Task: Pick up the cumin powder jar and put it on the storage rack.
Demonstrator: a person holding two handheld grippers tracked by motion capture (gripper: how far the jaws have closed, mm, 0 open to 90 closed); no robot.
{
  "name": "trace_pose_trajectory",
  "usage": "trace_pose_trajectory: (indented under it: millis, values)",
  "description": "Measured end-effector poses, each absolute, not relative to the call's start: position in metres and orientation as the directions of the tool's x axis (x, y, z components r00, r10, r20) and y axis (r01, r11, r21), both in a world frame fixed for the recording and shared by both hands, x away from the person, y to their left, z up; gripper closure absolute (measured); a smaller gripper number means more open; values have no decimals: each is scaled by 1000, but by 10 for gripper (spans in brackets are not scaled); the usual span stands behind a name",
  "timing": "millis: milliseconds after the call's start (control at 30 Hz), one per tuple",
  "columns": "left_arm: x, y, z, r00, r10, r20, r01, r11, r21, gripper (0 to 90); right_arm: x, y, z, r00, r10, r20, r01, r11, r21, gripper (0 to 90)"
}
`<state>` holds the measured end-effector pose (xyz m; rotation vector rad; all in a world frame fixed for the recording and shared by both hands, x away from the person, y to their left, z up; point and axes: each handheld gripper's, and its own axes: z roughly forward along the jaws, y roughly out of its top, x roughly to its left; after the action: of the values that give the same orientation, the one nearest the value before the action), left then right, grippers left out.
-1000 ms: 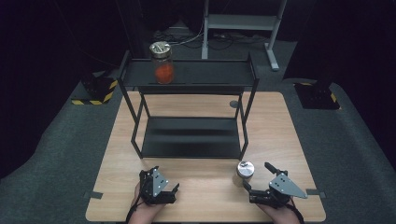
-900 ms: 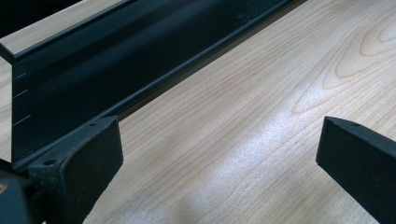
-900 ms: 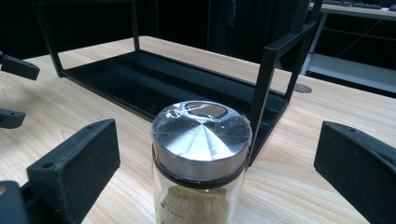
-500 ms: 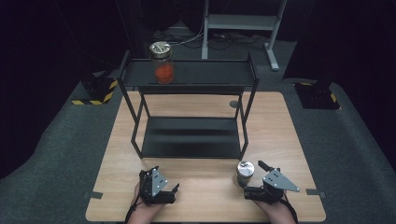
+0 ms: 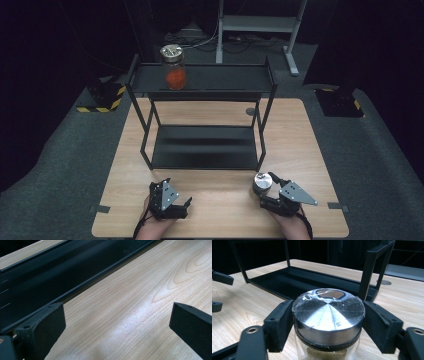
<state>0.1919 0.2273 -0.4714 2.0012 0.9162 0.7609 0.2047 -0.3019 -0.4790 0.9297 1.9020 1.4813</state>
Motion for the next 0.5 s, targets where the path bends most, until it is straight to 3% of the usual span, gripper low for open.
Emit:
trace_pose_trajectory:
  millis: [133,500]
  values:
    - [192,228,-471,559,808,187,333,-425,842,9,205,-302,-483,-613,790,-15,171,152,974,335]
    - [191,228,-472,560,807,188,329,-425,844,9,203,-300,-490,-608,794,-30,147,150,978,342]
